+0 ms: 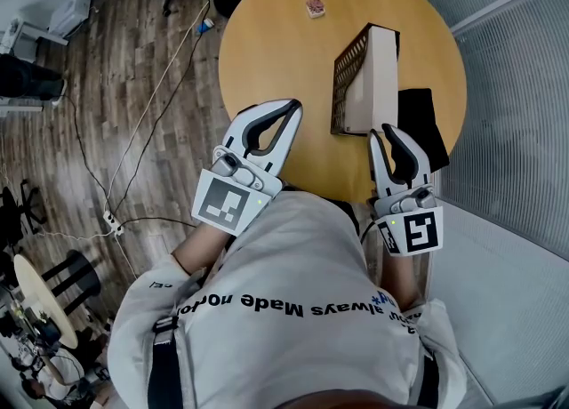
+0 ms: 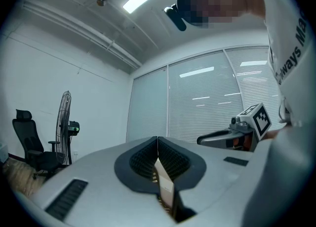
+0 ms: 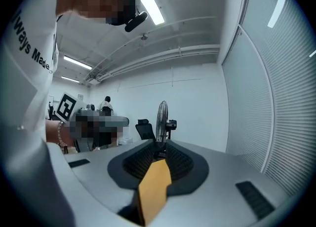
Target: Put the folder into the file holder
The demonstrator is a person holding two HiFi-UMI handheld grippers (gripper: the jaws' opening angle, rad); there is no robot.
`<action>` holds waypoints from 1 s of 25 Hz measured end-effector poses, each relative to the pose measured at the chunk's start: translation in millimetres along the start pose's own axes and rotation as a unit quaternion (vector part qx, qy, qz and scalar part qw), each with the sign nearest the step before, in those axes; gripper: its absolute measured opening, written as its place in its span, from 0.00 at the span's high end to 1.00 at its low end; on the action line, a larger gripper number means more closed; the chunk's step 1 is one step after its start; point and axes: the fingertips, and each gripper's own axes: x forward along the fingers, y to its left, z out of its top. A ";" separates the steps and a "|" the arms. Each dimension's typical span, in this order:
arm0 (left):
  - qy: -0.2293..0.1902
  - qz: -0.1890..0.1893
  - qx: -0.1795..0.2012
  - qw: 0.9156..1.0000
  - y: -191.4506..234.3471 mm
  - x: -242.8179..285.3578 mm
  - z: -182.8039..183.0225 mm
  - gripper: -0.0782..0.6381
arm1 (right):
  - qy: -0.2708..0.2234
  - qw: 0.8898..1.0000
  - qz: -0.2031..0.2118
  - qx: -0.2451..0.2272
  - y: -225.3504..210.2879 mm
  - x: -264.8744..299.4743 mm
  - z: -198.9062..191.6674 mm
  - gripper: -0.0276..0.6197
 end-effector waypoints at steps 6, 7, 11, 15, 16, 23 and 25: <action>-0.002 0.001 0.001 1.000 -0.8 3.8 0.1 0.86 | -0.004 0.999 0.038 0.009 10.5 -1.5 12.0 0.85; -0.002 0.001 0.002 1.000 -0.7 4.3 0.3 0.86 | -0.004 0.999 0.040 0.007 11.5 -1.4 13.6 0.86; -0.003 0.001 0.000 1.000 -0.7 4.9 5.3 0.86 | -0.004 0.999 0.045 -0.003 15.1 -1.9 23.3 0.87; -0.004 0.000 0.001 1.000 -2.5 5.3 5.9 0.86 | -0.006 0.999 0.050 0.002 14.6 -2.1 24.2 0.87; -0.003 -0.001 0.002 1.000 -3.2 5.2 4.8 0.86 | -0.007 0.999 0.049 0.003 13.7 -2.6 22.9 0.88; -0.002 0.001 0.003 1.000 -3.5 4.7 2.8 0.86 | -0.005 0.999 0.047 -0.002 9.8 -3.7 20.7 0.88; -0.002 0.001 0.003 1.000 -3.1 4.8 2.9 0.86 | -0.005 0.999 0.045 -0.002 8.8 -3.4 21.4 0.88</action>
